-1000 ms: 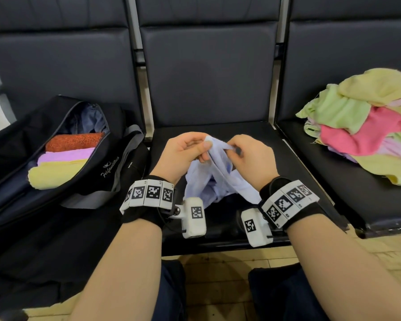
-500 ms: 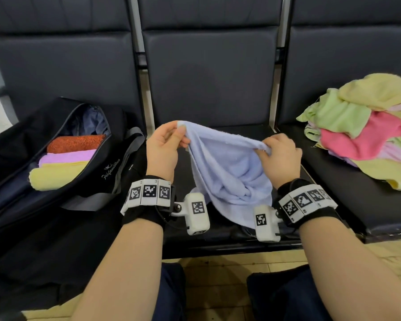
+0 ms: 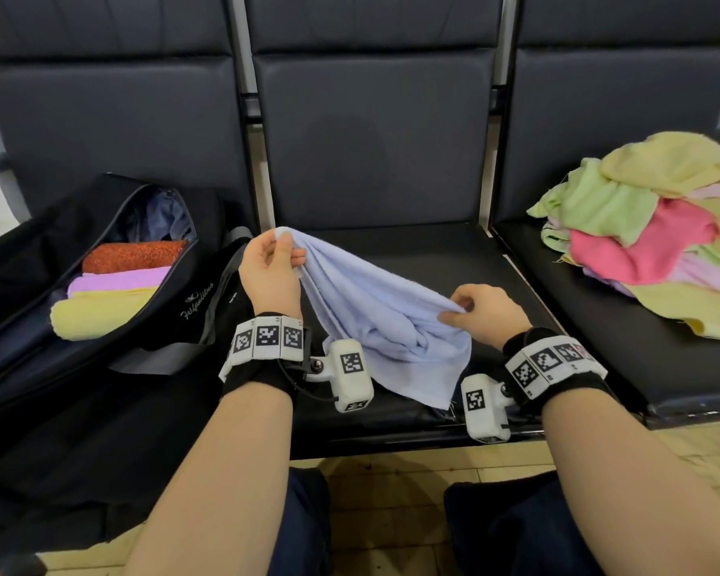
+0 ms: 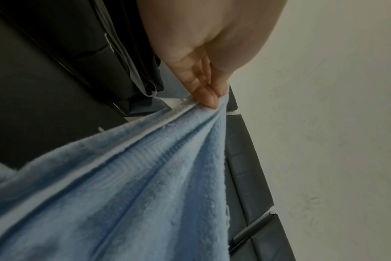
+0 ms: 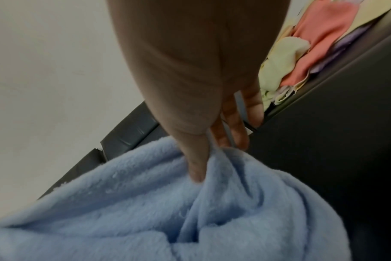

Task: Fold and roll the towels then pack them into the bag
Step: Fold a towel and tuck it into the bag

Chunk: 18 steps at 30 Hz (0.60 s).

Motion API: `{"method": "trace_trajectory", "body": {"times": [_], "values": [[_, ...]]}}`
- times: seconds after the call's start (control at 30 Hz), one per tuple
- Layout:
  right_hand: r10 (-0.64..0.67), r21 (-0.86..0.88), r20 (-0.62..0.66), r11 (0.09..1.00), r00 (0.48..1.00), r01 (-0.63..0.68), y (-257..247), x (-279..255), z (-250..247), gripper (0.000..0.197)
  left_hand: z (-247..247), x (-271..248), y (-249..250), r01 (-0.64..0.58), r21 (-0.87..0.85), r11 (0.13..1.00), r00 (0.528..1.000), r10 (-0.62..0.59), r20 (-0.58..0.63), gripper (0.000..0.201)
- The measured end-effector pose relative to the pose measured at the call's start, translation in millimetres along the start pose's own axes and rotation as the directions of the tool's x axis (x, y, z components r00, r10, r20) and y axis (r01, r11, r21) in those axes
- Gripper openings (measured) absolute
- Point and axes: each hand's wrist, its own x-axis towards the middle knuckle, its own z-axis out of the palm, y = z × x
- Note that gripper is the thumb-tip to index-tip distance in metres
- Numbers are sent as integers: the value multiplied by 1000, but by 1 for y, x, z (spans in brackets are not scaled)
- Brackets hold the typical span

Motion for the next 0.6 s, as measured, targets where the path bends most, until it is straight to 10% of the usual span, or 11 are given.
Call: {"method": "trace_trajectory", "body": {"times": [0.3,0.47,0.6], "values": [[138,260,-536,966,833,8,-4,-5,-11,11,8,-8,1,-20,8,1000,999,20,33,5],[-17,359,-130,931,991,63,0,1,-8,29,2,-3,0,10,41,999,1000,-9,-25,8],[-135,474,76,877,988,84,4,-1,-4,30,0,-3,-1,2,81,997,999,1,-35,8]]}}
